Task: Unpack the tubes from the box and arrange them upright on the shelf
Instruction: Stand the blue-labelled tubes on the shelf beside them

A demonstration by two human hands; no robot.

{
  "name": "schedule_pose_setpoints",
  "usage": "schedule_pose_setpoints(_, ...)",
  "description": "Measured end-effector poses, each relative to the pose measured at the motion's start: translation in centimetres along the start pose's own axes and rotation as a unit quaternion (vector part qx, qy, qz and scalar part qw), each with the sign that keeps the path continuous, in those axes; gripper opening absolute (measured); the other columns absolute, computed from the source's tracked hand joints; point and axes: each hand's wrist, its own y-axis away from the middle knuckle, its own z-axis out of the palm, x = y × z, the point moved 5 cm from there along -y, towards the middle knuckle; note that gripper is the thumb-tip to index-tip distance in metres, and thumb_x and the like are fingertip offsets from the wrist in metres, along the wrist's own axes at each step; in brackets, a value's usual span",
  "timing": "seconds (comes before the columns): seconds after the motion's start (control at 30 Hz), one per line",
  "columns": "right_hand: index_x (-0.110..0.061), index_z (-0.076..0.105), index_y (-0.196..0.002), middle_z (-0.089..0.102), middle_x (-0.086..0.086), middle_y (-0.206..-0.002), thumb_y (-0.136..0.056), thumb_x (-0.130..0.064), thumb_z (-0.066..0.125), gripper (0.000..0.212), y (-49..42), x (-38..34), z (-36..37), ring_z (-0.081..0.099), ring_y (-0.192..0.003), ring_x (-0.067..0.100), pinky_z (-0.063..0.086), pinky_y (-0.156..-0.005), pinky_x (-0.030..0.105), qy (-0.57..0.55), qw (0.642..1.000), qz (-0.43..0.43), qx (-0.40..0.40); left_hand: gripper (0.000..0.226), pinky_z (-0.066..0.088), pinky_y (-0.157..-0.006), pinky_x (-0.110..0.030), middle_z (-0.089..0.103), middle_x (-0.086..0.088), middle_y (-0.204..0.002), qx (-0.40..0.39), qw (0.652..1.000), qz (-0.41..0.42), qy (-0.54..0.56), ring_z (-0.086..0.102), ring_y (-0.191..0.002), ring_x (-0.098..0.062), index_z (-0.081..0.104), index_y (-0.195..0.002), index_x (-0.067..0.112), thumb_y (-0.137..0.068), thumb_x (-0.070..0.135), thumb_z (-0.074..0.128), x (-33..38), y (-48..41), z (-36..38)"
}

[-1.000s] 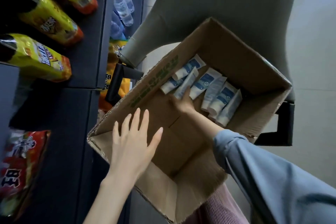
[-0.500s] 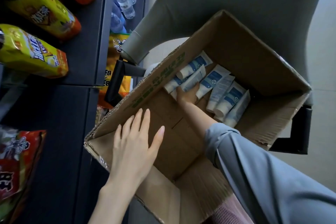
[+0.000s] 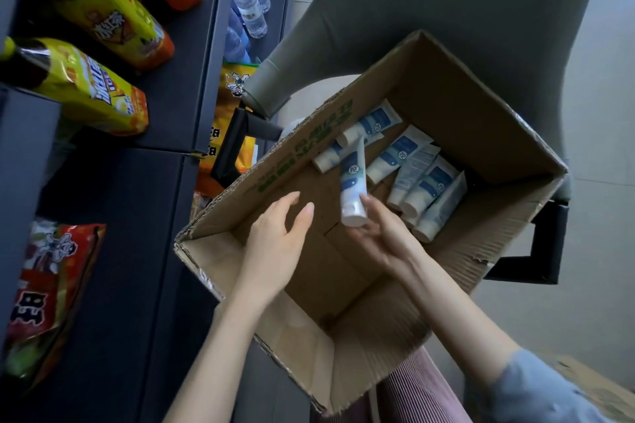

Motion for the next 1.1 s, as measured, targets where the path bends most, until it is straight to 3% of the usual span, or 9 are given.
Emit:
schedule_pose_setpoints(0.1,-0.001,0.058,-0.118,0.062,0.015,-0.103,-0.089,-0.011,0.049,0.032,3.4,1.1,0.5,0.067,-0.074,0.014,0.057,-0.059,0.021,-0.044,0.992,0.041,-0.115,0.048,0.039,-0.094,-0.015,0.054,0.007,-0.13,-0.005,0.987,-0.042,0.157,0.05,-0.118,-0.002,0.046,-0.136,0.015,-0.093,0.034,0.055,1.3,-0.3,0.8)
schedule_pose_setpoints(0.2,-0.008,0.058,-0.129,0.059,0.01,-0.127,-0.093,-0.017,0.05,0.038,5.7,1.5,1.3,0.063,-0.102,0.012,0.053,-0.086,0.023,0.026,0.981,0.029,-0.191,0.034,0.046,-0.07,-0.006,0.071,0.006,-0.104,-0.05,0.954,-0.049,0.29,0.065,-0.089,0.005,0.064,-0.11,0.013,-0.085,0.035,0.062,2.5,0.2,1.7)
schedule_pose_setpoints(0.27,-0.011,0.056,-0.132,0.056,0.007,-0.133,-0.089,-0.021,0.06,0.044,6.3,2.0,1.8,0.057,-0.112,0.013,0.044,-0.099,0.026,0.041,0.972,0.028,-0.228,0.037,0.05,-0.071,-0.012,0.075,0.004,-0.092,-0.067,0.935,-0.052,0.345,0.069,-0.085,-0.003,0.068,-0.099,0.016,-0.072,0.041,0.068,2.9,0.5,1.9)
schedule_pose_setpoints(0.6,-0.012,0.054,-0.133,0.057,0.006,-0.132,-0.085,-0.022,0.067,0.051,6.4,2.5,1.7,0.058,-0.115,0.016,0.041,-0.104,0.034,0.039,0.952,0.054,-0.298,0.036,0.048,-0.066,-0.009,0.075,0.006,-0.091,-0.074,0.93,-0.027,0.358,0.069,-0.083,-0.002,0.071,-0.095,0.021,-0.065,0.041,0.072,3.0,1.1,1.3)
schedule_pose_setpoints(0.7,-0.012,0.047,-0.138,0.056,0.008,-0.134,-0.091,-0.023,0.056,0.049,4.7,1.7,1.0,0.058,-0.117,0.02,0.049,-0.098,0.035,0.12,0.963,0.029,-0.238,0.032,0.047,-0.065,-0.008,0.075,0.008,-0.09,-0.047,0.932,-0.017,0.359,0.069,-0.082,0.0,0.07,-0.096,0.02,-0.067,0.034,0.073,2.8,0.7,0.8)
schedule_pose_setpoints(0.8,-0.013,0.056,-0.127,0.064,0.006,-0.123,-0.086,-0.017,0.062,0.041,1.3,-0.2,-1.3,0.057,-0.12,0.024,0.052,-0.09,0.034,0.165,0.985,-0.036,-0.032,0.034,0.048,-0.064,-0.009,0.075,0.008,-0.09,-0.024,0.936,-0.024,0.352,0.069,-0.083,-0.002,0.069,-0.097,0.021,-0.066,0.035,0.073,2.0,0.1,0.0)
schedule_pose_setpoints(0.9,-0.015,0.05,-0.132,0.058,0.006,-0.129,-0.087,-0.02,0.064,0.047,-1.5,-2.6,-2.6,0.053,-0.12,0.022,0.045,-0.099,0.038,0.182,0.97,-0.103,0.124,0.036,0.054,-0.07,-0.017,0.075,0.006,-0.094,-0.014,0.938,-0.035,0.344,0.07,-0.088,-0.008,0.069,-0.097,0.023,-0.063,0.035,0.075,1.1,-0.3,-0.7)
schedule_pose_setpoints(1.0,-0.017,0.04,-0.137,0.049,0.005,-0.134,-0.085,-0.036,0.066,0.061,-4.2,-4.4,-2.4,0.047,-0.122,0.025,0.039,-0.106,0.043,0.252,0.94,-0.116,0.197,0.041,0.056,-0.076,-0.023,0.075,0.004,-0.096,-0.007,0.941,-0.042,0.335,0.07,-0.091,-0.011,0.069,-0.099,0.023,-0.061,0.037,0.075,0.5,-0.7,-1.1)
schedule_pose_setpoints(1.1,-0.013,0.033,-0.139,0.046,0.007,-0.138,-0.088,-0.031,0.063,0.061,-6.9,-5.7,-1.6,0.046,-0.124,0.026,0.039,-0.101,0.032,0.274,0.927,-0.135,0.218,0.042,0.056,-0.079,-0.027,0.074,0.004,-0.097,-0.002,0.94,-0.053,0.337,0.07,-0.091,-0.012,0.068,-0.101,0.02,-0.063,0.035,0.074,0.1,-1.1,-1.2)
